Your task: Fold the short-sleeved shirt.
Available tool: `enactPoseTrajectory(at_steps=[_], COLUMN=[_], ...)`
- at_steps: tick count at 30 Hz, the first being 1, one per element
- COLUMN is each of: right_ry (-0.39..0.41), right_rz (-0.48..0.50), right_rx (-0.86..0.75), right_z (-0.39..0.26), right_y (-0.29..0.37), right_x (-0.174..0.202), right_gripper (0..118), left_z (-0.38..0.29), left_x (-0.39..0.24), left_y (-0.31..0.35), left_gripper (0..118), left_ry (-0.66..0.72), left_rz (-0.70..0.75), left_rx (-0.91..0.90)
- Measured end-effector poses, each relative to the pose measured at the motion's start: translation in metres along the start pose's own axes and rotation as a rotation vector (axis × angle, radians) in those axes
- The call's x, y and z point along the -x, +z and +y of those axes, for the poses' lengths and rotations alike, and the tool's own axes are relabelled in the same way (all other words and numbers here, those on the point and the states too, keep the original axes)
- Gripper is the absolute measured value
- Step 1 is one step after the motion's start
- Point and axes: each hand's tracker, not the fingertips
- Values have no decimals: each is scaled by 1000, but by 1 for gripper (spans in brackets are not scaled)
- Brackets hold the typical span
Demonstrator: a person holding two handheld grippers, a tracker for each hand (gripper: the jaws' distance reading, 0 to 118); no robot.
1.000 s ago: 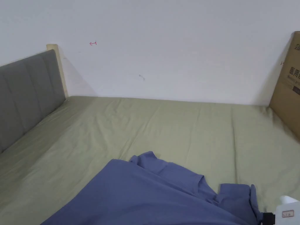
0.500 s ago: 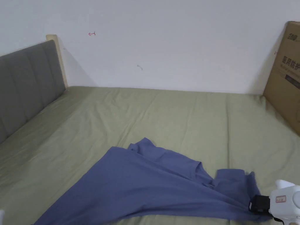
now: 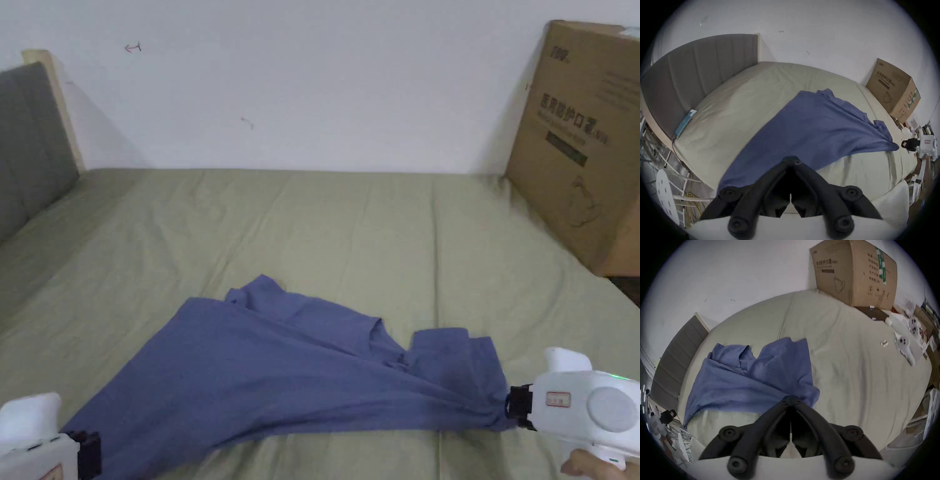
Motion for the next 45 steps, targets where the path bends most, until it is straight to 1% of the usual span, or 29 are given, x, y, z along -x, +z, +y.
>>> enactPoseTrajectory(at_steps=[1, 2, 3, 4, 5, 6, 7, 8, 10, 12, 13, 14, 15, 16, 17, 18, 21, 23, 28, 29, 32, 35, 37, 38, 39, 41, 42, 43, 45], right_ry=[2, -9, -31, -56, -85, -91, -99, -102, -96, -54, -48, -41, -45, -52, -50, -42, -10, 2, -4, -4, 10, 38, 36, 35, 34, 45, 47, 48, 36], right_rz=[-5, -5, -2, 8, 35, 36, 38, 40, 29, -6, -13, -14, -15, -10, -31, -74, -110, -100, -57, -36, -25, -33, -33, -29, -31, -39, -40, -39, -35], right_rx=[-5, -25, -27, -31, -31, -20, -18, -26, -15, 11, 27, 53, 77, 106, 127, 132, 86, 63, 12, 2, -10, -14, -11, -3, 3, 14, 18, 22, 39], right_z=[-3, -5, -4, -3, -1, 3, 6, 8, 15, 20, 22, 23, 24, 25, 23, 19, 13, 16, 32, 36, 45, 49, 49, 49, 48, 45, 44, 42, 40], right_y=[-2, -2, -3, 1, 0, -2, -4, -5, -14, -29, -36, -46, -54, -66, -75, -81, -84, -75, -54, -51, -51, -54, -57, -59, -61, -62, -63, -64, -66], right_x=[-2, -5, -8, -10, -13, -15, -16, -18, -17, -13, -12, -11, -11, -12, -11, -7, 6, 9, 9, 10, 12, 16, 15, 14, 14, 14, 13, 11, 8], right_gripper=[0, 0, 2, 25, 55, 81, 97, 98, 98, 98, 98, 97, 92, 69, 26, 5, 5, 5, 5, 5, 5, 5, 5, 5, 5, 5, 5, 5, 5], left_z=[2, 1, 2, 4, 6, 7, 9, 11, 12, 14, 15, 15, 16, 16, 17, 17, 17, 20, 38, 46, 75, 113, 139, 153, 168, 187, 194, 200, 210], left_x=[-4, -9, -12, -14, -17, -19, -22, -24, -29, -33, -35, -38, -40, -42, -45, -46, -49, -52, -56, -56, -55, -54, -52, -52, -53, -55, -56, -55, -52], left_y=[-3, -6, -8, -10, -13, -15, -18, -21, -27, -34, -37, -41, -44, -48, -52, -56, -64, -68, -80, -85, -109, -146, -171, -187, -203, -230, -243, -257, -274], left_gripper=[0, 0, 0, 0, 0, 0, 0, 0, 0, 0, 0, 0, 0, 0, 0, 0, 0, 0, 0, 0, 0, 0, 0, 2, 14, 78, 105, 118, 114], left_ry=[-8, -13, -17, -23, -28, -30, -35, -42, -46, -35, -32, -32, -34, -38, -45, -49, -42, -51, -95, -94, -92, -95, -90, -85, -109, -156, -159, -143, -110], left_rz=[-9, -11, -12, -18, -25, -27, -30, -33, -39, -59, -65, -72, -75, -74, -73, -74, -88, -91, -88, -91, -104, -99, -98, -83, -70, -35, -26, -11, -30], left_rx=[12, 14, 14, 17, 21, 24, 29, 35, 43, 54, 58, 65, 71, 77, 84, 93, 113, 126, 117, 111, 94, 86, 76, 76, 95, 98, 110, 126, 117])
